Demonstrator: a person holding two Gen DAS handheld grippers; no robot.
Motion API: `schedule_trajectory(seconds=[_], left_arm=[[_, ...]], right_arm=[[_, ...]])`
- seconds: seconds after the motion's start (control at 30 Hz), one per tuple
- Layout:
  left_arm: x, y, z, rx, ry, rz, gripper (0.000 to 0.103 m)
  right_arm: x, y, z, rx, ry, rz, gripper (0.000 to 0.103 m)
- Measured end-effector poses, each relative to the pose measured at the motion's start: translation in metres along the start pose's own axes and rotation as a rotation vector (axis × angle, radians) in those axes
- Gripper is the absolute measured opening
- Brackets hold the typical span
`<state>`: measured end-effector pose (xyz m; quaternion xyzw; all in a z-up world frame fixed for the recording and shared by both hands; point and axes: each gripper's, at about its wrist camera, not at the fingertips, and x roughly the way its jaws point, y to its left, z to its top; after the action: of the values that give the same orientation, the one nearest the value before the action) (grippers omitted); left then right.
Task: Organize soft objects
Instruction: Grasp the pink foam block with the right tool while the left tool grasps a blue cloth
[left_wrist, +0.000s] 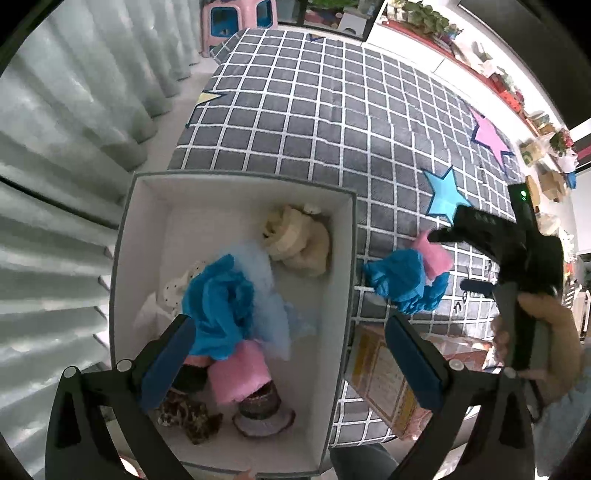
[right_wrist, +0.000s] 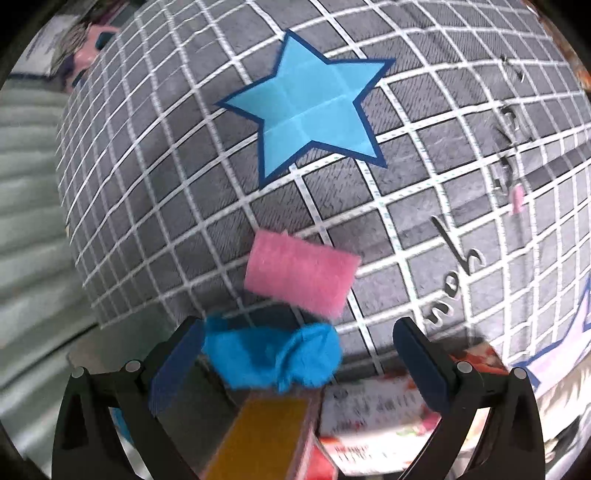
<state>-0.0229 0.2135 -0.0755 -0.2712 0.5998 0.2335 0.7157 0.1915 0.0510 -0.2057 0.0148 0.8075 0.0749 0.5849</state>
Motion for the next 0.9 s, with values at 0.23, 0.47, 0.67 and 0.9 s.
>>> schedule_trajectory(seconds=[0.23, 0.47, 0.67, 0.9], left_arm=[[-0.002, 0.001, -0.005, 0.007, 0.01, 0.055, 0.103], [-0.004, -0.014, 0.002, 0.045, 0.013, 0.079, 0.103], [0.0, -0.051, 0.014, 0.115, 0.037, 0.068, 0.103], [0.024, -0.104, 0.036, 0.222, 0.136, 0.05, 0.103]], right_arm=[[0.031, 0.008, 0.019, 0.056, 0.023, 0.017, 0.103], [0.048, 0.013, 0.024, 0.053, 0.066, -0.007, 0.09], [0.039, 0.0, 0.027, -0.003, 0.075, -0.023, 0.074], [0.013, -0.047, 0.02, 0.008, 0.064, 0.068, 0.073]])
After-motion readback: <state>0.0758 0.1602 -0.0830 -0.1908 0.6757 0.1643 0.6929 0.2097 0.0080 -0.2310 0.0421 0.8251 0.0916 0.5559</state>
